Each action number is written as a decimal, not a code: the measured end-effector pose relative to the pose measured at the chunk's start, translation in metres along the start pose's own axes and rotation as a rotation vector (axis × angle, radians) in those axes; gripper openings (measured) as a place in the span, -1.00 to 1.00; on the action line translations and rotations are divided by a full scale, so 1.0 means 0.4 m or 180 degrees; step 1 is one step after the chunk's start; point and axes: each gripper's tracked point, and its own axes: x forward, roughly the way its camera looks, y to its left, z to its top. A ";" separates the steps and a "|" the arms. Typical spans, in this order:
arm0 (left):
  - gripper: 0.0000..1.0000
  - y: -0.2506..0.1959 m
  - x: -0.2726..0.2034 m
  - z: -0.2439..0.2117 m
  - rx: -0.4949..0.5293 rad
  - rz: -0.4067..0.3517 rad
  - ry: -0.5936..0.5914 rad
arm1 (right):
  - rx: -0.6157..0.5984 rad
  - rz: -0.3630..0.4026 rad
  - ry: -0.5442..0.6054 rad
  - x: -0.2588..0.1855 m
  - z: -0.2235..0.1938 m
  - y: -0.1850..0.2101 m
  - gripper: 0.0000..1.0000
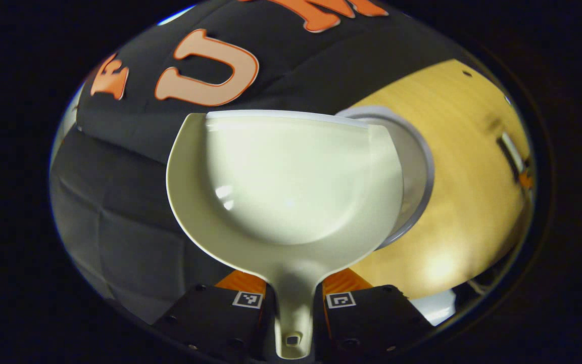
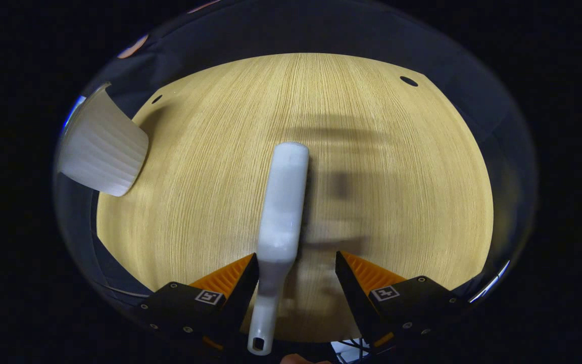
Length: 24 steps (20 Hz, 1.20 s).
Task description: Pick up the small broom and dustpan from the desktop, sweep the trash into the dustpan with the broom, and then empty the trash into the garbage bin.
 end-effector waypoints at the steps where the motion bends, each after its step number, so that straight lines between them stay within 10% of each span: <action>1: -0.37 -0.054 -0.002 0.017 -0.0210 -0.0195 -0.0077 | 0.0020 0.0044 -0.0009 -0.005 0.003 0.007 0.81; 9: -0.38 -0.382 -0.135 0.159 -0.0172 -0.1089 -0.0683 | -0.0062 0.0071 -0.0014 -0.017 -0.004 0.000 0.82; 17: -0.36 -0.747 -0.100 0.064 -0.0461 -0.1898 -0.0173 | 0.0005 0.0055 -0.0045 -0.022 -0.003 -0.021 0.82; 24: -0.36 -0.892 0.055 -0.073 -0.0858 -0.2086 0.0677 | 0.0001 0.0069 -0.0033 -0.019 -0.010 -0.017 0.82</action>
